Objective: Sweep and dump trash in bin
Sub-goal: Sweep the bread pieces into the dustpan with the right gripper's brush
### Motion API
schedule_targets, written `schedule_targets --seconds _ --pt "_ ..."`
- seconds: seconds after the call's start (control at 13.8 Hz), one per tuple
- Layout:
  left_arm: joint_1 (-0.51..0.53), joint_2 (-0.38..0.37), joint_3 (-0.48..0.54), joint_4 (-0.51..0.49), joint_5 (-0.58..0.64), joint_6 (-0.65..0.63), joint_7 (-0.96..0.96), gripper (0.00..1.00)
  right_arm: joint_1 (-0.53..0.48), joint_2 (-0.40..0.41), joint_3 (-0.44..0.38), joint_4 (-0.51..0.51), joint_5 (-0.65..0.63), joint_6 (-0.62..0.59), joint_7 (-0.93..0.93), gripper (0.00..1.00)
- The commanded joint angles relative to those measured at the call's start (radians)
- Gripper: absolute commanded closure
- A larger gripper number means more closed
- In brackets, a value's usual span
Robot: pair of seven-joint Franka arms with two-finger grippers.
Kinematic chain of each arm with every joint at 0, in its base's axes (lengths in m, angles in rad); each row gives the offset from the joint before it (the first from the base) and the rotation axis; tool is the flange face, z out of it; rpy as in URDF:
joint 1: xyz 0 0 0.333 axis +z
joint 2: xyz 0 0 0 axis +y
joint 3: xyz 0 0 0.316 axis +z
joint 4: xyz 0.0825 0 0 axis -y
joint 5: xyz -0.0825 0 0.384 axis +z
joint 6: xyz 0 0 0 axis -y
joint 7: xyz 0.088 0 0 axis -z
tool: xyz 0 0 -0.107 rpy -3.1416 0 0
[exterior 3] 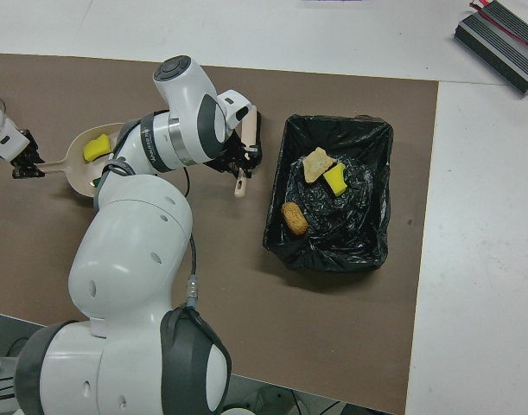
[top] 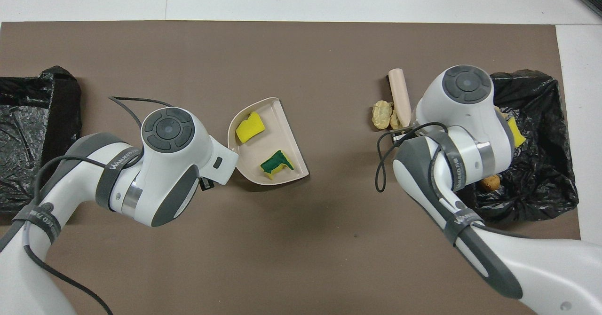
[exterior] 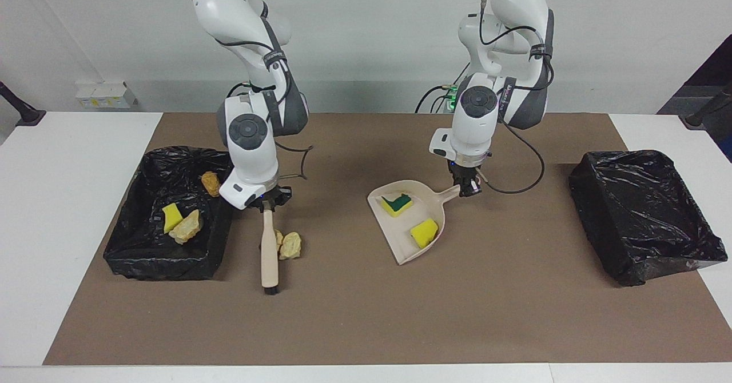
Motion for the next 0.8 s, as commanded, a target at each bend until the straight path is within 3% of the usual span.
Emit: schedule_targets --seconds 0.0,0.43,0.72 --pt "-0.017 -0.016 0.009 -0.019 0.022 -0.02 -0.016 1.0 0.08 0.022 0.007 -0.004 0.111 0.045 0.065 1.0" --pt "-0.018 -0.036 0.009 -0.058 0.025 -0.012 -0.015 1.0 0.268 0.023 0.007 -0.003 0.292 0.136 0.154 1.0" --pt "-0.032 -0.031 0.007 -0.087 0.025 0.06 -0.013 1.0 0.327 0.01 0.036 0.002 0.32 0.151 0.223 1.0"
